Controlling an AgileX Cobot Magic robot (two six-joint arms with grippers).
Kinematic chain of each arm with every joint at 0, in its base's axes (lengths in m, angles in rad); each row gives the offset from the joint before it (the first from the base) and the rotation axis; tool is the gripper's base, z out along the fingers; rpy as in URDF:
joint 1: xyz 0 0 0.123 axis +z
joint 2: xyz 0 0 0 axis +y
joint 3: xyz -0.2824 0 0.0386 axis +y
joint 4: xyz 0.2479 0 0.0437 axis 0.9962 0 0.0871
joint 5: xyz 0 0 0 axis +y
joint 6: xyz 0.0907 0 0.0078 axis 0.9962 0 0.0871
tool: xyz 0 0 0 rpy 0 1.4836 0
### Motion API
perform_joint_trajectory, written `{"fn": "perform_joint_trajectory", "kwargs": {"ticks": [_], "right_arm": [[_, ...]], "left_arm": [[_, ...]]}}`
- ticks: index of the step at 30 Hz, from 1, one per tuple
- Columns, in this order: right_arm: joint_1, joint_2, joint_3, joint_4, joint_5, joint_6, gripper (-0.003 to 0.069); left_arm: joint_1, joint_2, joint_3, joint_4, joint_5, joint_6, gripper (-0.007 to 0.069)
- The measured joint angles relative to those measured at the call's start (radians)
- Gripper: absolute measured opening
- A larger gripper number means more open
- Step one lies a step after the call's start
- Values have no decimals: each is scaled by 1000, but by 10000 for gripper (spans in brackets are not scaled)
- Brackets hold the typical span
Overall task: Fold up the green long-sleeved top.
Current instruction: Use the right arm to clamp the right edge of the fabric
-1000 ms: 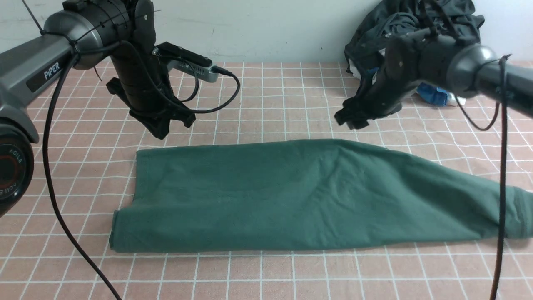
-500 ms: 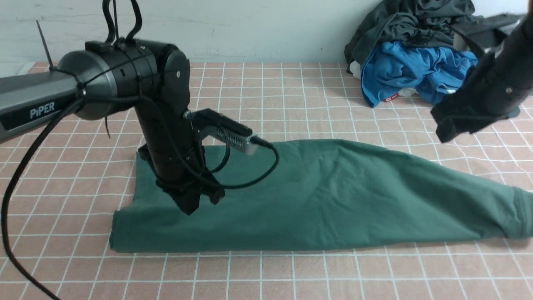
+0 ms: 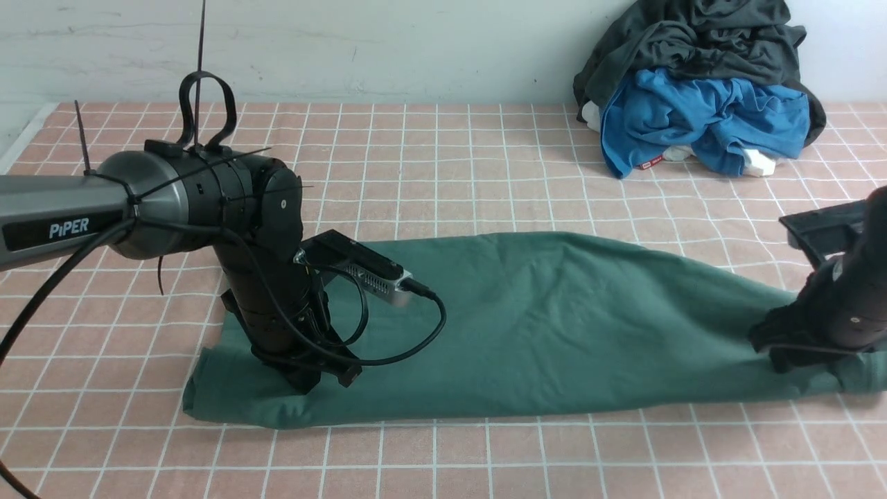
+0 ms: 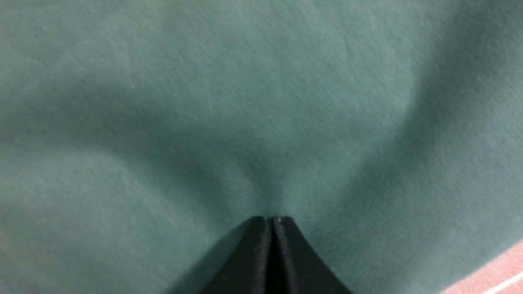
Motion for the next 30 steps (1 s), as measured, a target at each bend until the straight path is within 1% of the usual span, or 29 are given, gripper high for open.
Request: {"fn": "perform_joint_trajectory", "kwargs": {"ticks": [3,4,7,9,12,16,20,24,27,30], "right_arm": [[-76,51,-42,-25,-6,45,385],[-85,57,-51,-24,-2,49,385],[-150,74,-136,-35,64,59,386],[-176,68,-185,-35,104,59,386],[-192,35,-208,-35,133,58,386],[-216,-12,-191,6,135,55,392],[-234,8,-117,71,84,43,440],[-239,67,-89,96,53,43,497],[-239,100,-90,101,43,52,516],[-239,103,-92,104,43,54,519]], "left_arm": [[0,0,0,8,0,0,-3],[0,0,0,10,0,0,-3],[0,0,0,14,0,0,-3],[0,0,0,15,0,0,-3],[0,0,0,17,0,0,-3],[0,0,0,17,0,0,-3],[0,0,0,18,0,0,-3],[0,0,0,18,0,1,-3],[0,0,0,18,0,1,-3],[0,0,0,18,0,1,-3]]}}
